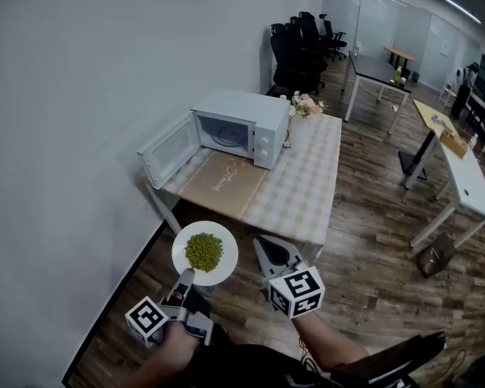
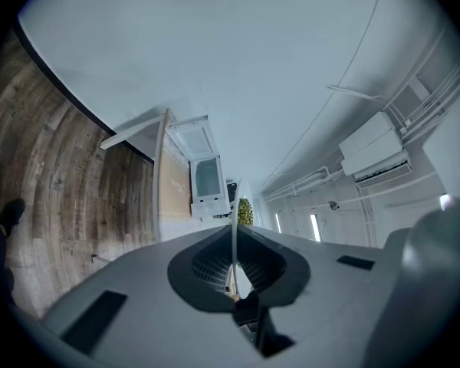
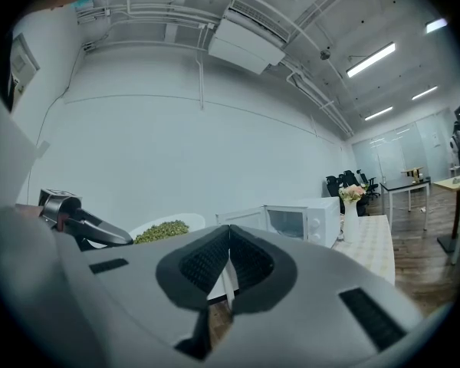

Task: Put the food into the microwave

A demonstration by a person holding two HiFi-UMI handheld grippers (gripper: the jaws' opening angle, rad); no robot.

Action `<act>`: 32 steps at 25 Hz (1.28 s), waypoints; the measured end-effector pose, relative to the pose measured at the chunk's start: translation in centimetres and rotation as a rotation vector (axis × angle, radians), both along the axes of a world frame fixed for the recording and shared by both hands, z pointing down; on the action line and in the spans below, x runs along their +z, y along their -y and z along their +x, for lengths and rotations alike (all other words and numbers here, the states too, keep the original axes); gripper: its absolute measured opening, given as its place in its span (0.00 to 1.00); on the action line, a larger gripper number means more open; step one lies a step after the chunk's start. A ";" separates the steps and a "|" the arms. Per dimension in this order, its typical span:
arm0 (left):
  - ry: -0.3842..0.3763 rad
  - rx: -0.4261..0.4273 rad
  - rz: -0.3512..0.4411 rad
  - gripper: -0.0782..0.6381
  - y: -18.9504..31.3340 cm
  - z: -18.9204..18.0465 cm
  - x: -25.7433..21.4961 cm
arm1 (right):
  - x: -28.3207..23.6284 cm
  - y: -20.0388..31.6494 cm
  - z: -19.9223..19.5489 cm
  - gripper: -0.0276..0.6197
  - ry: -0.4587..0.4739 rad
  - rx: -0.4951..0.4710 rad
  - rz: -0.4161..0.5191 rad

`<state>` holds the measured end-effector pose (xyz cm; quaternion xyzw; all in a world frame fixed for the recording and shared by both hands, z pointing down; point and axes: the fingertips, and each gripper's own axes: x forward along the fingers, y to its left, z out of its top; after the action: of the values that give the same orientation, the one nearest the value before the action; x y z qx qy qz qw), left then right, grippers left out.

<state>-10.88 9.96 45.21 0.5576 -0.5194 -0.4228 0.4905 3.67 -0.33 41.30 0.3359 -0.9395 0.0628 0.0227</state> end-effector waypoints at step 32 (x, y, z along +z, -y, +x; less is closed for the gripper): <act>-0.040 0.070 0.006 0.13 17.0 -11.6 1.5 | 0.0 15.9 -11.5 0.05 -0.057 0.054 0.022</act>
<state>-22.53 -7.00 46.72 0.5683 -0.4884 -0.4179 0.5136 -7.79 -16.26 41.27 0.3631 -0.9297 0.0434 0.0438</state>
